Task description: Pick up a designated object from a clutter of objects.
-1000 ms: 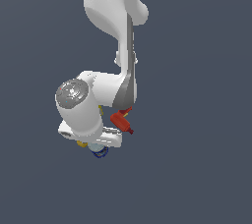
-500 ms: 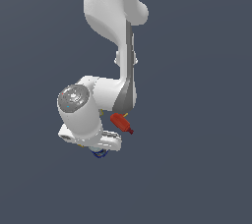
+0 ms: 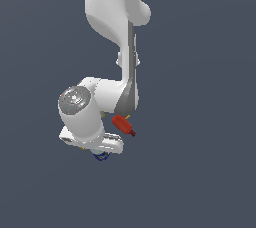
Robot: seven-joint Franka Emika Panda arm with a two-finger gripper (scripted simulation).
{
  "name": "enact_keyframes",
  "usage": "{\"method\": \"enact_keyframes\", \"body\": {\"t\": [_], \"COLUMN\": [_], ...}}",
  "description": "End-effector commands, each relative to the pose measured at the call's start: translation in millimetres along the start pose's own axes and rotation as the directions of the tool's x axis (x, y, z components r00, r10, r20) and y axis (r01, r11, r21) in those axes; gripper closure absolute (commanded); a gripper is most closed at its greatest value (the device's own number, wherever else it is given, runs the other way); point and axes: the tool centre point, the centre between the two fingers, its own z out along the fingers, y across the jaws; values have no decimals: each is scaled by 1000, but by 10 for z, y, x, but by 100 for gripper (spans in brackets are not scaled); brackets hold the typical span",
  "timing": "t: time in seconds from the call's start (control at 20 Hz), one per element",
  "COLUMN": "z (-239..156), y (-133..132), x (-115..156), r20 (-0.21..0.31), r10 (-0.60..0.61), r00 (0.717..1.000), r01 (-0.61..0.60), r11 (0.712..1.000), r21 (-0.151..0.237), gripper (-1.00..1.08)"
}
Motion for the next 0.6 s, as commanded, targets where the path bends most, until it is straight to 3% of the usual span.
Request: {"method": "enact_keyframes", "body": {"t": [0.0,0.55], "z": [-2,-184], "y": [-2,-114], "x": [-1,-188], "r20": [0,3], "r10": [0,0], "r00": [1000,1000], "r01": [0,0], "r11": [1000,1000], "r21": [0,0], "gripper": [108,108]}}
